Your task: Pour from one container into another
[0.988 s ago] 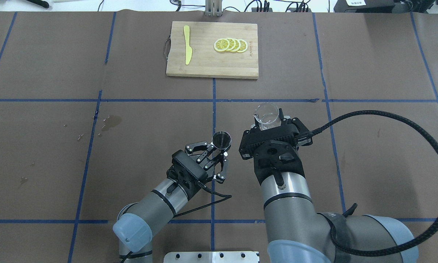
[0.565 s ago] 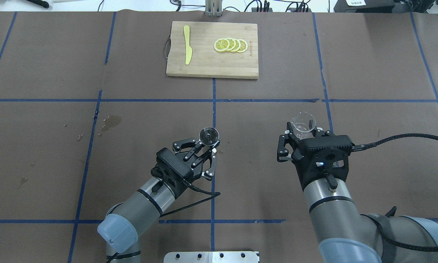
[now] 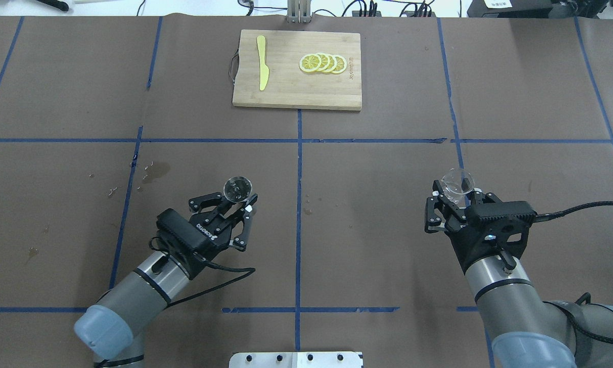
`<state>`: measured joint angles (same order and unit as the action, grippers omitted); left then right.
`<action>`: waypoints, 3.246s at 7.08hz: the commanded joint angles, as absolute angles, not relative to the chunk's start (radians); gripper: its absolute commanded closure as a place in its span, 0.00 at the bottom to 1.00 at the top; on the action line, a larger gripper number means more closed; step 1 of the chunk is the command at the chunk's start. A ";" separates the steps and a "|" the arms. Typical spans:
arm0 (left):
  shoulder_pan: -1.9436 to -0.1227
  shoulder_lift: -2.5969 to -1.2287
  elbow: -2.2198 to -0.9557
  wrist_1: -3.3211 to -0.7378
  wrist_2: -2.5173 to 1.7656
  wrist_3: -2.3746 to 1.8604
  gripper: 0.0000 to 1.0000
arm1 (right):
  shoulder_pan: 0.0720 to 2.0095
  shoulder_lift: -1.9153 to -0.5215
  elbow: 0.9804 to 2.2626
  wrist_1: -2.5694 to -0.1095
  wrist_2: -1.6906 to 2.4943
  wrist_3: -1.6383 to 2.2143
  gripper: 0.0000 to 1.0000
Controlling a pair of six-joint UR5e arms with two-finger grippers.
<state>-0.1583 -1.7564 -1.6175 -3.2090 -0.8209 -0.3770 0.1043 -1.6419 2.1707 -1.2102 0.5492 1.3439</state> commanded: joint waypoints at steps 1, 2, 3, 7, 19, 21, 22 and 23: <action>-0.160 -1.488 -1.620 -3.429 -0.818 -0.368 1.00 | 0.104 -1.649 2.154 -1.204 0.549 1.344 1.00; -0.161 -1.392 -1.624 -3.438 -0.799 -0.365 1.00 | 0.104 -1.657 2.152 -1.204 0.548 1.344 1.00; -0.161 -1.347 -1.605 -3.433 -0.664 -0.365 1.00 | 0.104 -1.661 2.152 -1.203 0.548 1.344 1.00; -0.144 -1.296 -1.548 -3.462 -0.578 -0.508 1.00 | 0.104 -1.666 2.149 -1.203 0.545 1.345 1.00; 0.064 -1.327 -1.402 -3.432 -0.302 -0.831 1.00 | 0.103 -1.664 2.152 -1.203 0.546 1.345 1.00; 0.075 -1.350 -1.401 -3.418 -0.304 -0.837 1.00 | 0.103 -1.663 2.154 -1.203 0.545 1.345 1.00; 0.080 -1.353 -1.399 -3.418 -0.304 -0.838 1.00 | 0.103 -1.663 2.155 -1.203 0.545 1.345 1.00; 0.080 -1.364 -1.401 -3.418 -0.304 -0.839 1.00 | 0.103 -1.663 2.155 -1.203 0.545 1.345 1.00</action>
<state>0.0777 -1.3540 -1.4001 -3.4183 -0.3036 -0.8374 0.1028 -1.6631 2.1545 -1.2026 0.5447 1.3453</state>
